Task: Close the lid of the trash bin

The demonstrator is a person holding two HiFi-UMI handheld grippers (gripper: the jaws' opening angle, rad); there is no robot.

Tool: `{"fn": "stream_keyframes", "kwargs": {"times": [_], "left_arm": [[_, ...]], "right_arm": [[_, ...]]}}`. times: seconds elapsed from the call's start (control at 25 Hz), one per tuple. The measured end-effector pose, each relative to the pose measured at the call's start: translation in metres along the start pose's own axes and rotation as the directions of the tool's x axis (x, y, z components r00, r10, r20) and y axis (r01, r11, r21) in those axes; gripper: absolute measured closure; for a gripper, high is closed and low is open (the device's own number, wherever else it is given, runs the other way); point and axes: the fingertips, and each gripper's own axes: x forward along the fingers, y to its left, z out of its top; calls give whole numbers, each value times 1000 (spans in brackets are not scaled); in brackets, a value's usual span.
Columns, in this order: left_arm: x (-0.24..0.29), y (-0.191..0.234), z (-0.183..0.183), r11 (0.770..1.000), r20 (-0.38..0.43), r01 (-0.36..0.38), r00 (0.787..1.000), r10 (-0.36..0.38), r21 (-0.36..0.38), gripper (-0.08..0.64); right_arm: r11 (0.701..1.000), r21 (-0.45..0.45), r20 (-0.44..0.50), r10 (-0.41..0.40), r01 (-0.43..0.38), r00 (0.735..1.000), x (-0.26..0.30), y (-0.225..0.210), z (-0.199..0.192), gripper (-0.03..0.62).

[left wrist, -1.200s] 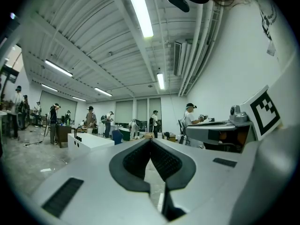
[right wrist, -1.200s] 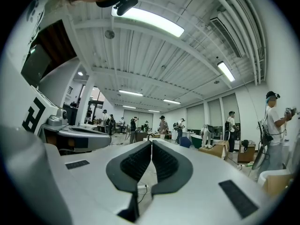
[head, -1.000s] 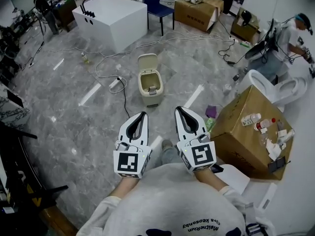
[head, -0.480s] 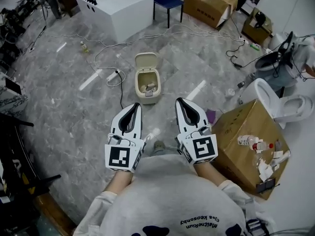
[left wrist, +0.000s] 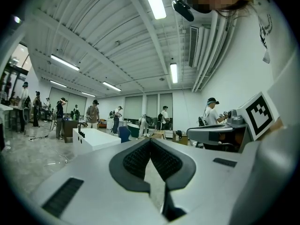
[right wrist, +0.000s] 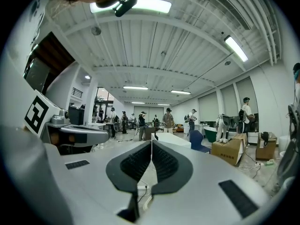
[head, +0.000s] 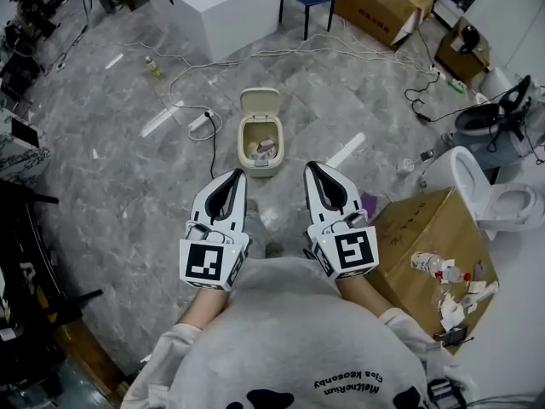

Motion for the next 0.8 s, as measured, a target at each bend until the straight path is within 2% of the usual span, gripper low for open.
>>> {"fn": "stream_keyframes", "kwargs": {"times": [0.28, 0.52, 0.8], "left_arm": [[64, 41, -3, 999, -13, 44, 999, -44, -4, 540], [128, 96, 5, 997, -9, 80, 997, -80, 1, 540], [189, 146, 1, 988, -20, 151, 988, -151, -4, 540]], "right_arm": [[998, 18, -9, -52, 52, 999, 62, -30, -3, 560], [996, 18, -3, -90, 90, 996, 136, -53, 5, 560], [987, 29, -10, -155, 155, 988, 205, -72, 2, 560]]}}
